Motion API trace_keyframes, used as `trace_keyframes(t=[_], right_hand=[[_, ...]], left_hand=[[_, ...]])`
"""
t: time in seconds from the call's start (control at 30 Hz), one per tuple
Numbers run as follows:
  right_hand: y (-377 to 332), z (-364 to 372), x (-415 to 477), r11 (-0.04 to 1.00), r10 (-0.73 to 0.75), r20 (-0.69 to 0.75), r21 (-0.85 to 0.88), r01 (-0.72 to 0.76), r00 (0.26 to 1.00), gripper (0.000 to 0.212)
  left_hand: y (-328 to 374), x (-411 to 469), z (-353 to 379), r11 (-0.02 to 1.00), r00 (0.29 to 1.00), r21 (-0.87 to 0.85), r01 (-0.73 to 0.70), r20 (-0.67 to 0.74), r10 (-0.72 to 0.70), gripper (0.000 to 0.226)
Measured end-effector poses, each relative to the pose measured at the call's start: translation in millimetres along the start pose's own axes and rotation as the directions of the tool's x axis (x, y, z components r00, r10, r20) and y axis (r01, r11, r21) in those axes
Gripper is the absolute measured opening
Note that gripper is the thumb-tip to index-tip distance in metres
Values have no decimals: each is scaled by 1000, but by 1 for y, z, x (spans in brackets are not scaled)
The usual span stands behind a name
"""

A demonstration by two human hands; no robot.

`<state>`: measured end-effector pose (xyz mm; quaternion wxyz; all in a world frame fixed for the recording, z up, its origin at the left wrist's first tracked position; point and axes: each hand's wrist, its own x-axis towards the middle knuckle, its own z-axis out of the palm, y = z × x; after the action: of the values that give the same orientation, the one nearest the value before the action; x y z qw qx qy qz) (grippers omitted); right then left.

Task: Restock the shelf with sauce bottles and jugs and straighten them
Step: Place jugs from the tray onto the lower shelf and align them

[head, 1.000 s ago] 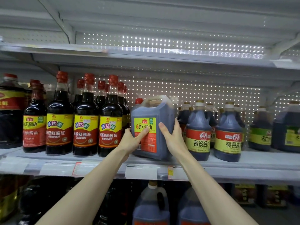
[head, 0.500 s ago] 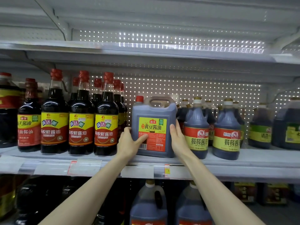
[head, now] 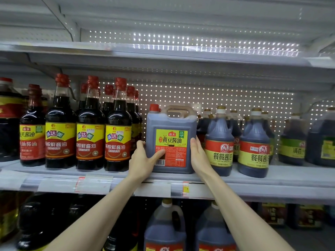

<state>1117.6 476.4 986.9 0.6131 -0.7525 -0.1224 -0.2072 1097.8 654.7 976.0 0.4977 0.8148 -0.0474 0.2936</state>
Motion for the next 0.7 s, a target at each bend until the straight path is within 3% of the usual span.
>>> trace_keyframes(t=[0.1, 0.17, 0.3, 0.7], right_hand=[[-2, 1, 0, 1000, 18, 21, 9, -18, 1000, 54], [-2, 2, 2, 999, 40, 37, 15, -41, 998, 57], [-3, 3, 2, 998, 57, 74, 17, -58, 996, 64], [-10, 2, -6, 1000, 9, 57, 2, -10, 998, 52]], left_hand=[[-1, 5, -3, 999, 999, -22, 26, 34, -25, 73], [0, 12, -6, 993, 989, -87, 83, 132, -71, 87], [3, 15, -9, 959, 948, -241, 151, 309, -72, 70], [5, 7, -9, 987, 975, -145, 71, 219, -38, 57]])
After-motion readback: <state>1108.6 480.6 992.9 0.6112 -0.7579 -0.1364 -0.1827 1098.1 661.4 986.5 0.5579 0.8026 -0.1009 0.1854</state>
